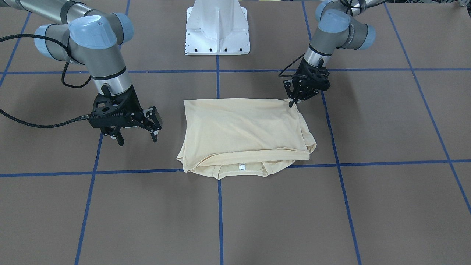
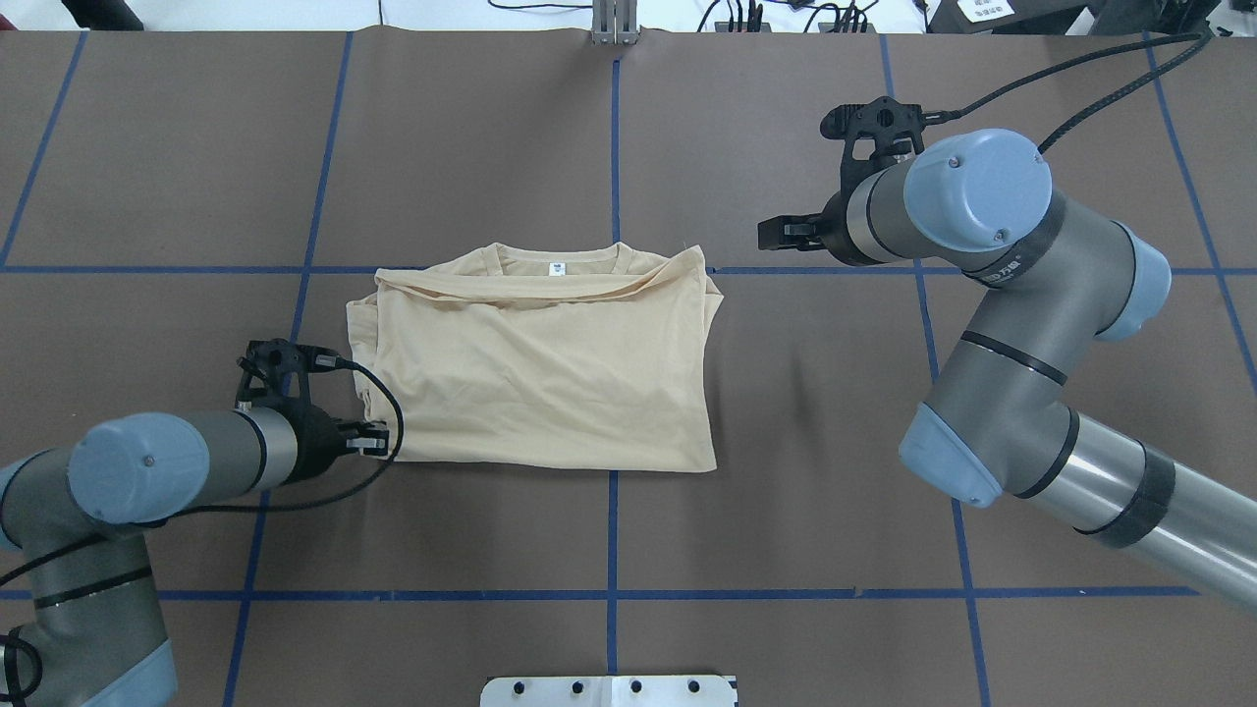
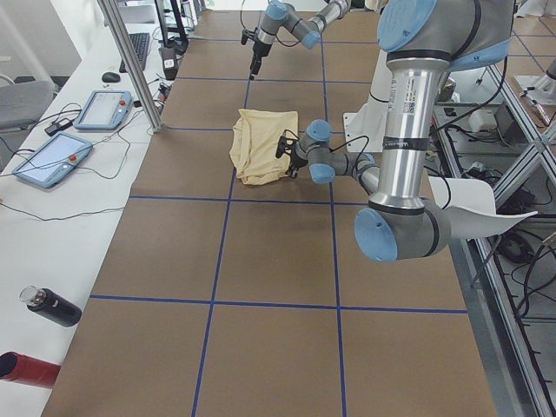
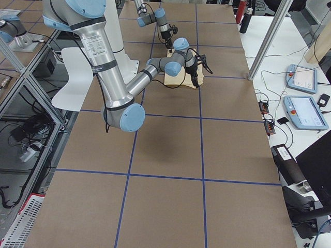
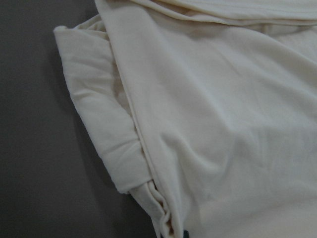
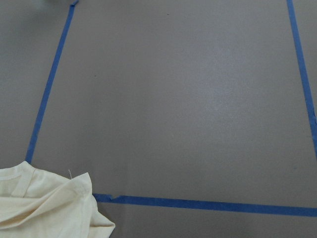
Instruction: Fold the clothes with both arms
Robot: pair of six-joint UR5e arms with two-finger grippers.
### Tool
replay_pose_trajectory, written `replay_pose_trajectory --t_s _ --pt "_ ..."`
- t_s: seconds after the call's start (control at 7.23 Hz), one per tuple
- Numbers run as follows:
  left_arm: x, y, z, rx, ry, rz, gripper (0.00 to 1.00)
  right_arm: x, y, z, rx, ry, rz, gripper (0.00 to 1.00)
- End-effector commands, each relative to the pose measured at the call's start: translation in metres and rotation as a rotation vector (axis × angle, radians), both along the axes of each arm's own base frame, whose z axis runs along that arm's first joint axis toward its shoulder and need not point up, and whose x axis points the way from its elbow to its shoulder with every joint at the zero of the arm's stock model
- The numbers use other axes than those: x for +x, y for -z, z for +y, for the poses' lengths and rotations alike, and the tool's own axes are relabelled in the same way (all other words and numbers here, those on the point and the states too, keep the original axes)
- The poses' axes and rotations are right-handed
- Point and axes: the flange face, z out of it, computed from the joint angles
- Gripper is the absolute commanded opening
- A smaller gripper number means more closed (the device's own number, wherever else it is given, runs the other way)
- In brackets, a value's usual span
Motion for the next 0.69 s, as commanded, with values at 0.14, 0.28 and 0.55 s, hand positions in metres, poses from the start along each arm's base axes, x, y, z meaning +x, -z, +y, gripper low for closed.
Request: replay_pose_trajectory --t_s 0.14,0.28,0.55 --pt "-0.036 -0.002 -0.191 0.169 0.127 -0.209 0.0 -0.004 -0.001 0.002 -0.001 0.003 0.002 1.0" --pt "-0.024 0.011 -0.281 0.159 0.176 -0.264 0.0 -0.006 -0.001 0.003 -0.001 0.007 0.004 1.0" --pt "-0.037 0.048 -0.364 0.186 0.163 -0.304 0.0 -0.008 0.0 0.004 -0.004 0.006 0.0 1.0"
